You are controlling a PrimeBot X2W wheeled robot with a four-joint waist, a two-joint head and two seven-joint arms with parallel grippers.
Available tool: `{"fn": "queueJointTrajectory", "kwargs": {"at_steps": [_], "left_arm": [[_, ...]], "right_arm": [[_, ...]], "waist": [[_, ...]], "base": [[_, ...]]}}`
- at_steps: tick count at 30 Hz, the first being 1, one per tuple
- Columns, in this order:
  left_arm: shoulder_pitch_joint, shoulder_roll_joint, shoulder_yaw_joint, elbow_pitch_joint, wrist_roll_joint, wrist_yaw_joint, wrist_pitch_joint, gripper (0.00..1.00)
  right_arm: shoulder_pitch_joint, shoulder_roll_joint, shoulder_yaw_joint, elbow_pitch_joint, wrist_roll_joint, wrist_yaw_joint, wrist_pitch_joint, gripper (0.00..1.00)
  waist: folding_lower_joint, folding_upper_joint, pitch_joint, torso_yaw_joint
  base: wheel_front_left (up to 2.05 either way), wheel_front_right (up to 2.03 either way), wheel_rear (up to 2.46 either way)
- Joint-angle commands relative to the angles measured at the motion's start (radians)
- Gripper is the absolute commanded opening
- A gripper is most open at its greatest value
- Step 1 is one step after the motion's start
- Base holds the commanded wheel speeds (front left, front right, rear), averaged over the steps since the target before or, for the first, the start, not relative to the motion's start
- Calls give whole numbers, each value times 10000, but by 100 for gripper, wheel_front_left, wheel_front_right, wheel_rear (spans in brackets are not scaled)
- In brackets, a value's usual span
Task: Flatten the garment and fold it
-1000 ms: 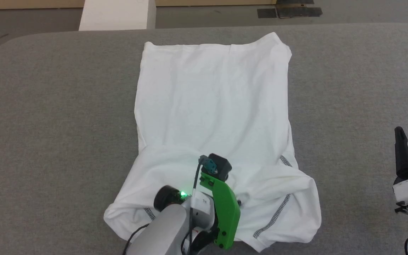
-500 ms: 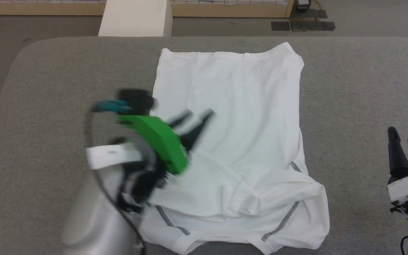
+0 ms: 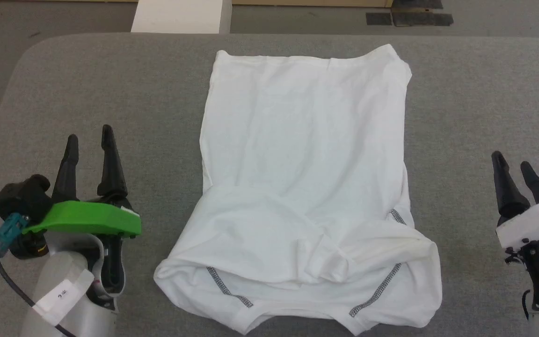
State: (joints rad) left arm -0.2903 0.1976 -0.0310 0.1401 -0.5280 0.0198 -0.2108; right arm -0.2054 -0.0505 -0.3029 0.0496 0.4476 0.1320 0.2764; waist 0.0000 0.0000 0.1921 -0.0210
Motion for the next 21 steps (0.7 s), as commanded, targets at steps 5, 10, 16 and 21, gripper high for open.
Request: {"fn": "queueJointTrajectory", "kwargs": {"at_steps": [5, 10, 16, 21], "left_arm": [[258, -149, 192, -146, 432, 90, -420, 100], [103, -356, 223, -689, 702, 49, -489, 100], [-365, -615, 82, -1155, 850, -128, -503, 100], [-804, -815, 38, -1384, 978, -303, -506, 100]], "right_arm": [[-1354, 3, 90, 234, -859, -13, 1082, 100], [-3879, -416, 373, 1169, -2168, -13, 2870, 100], [-6448, -786, 194, 2345, -3259, -13, 4176, 100], [-7871, -971, 42, 3206, -4226, -13, 4817, 100]], "waist": [[0, 0, 819, 14], [0, 0, 1920, 277], [0, 0, 3194, 872], [0, 0, 4007, 1312]], "base": [[0, 0, 0], [0, 0, 0], [0, 0, 0], [0, 0, 0]]}}
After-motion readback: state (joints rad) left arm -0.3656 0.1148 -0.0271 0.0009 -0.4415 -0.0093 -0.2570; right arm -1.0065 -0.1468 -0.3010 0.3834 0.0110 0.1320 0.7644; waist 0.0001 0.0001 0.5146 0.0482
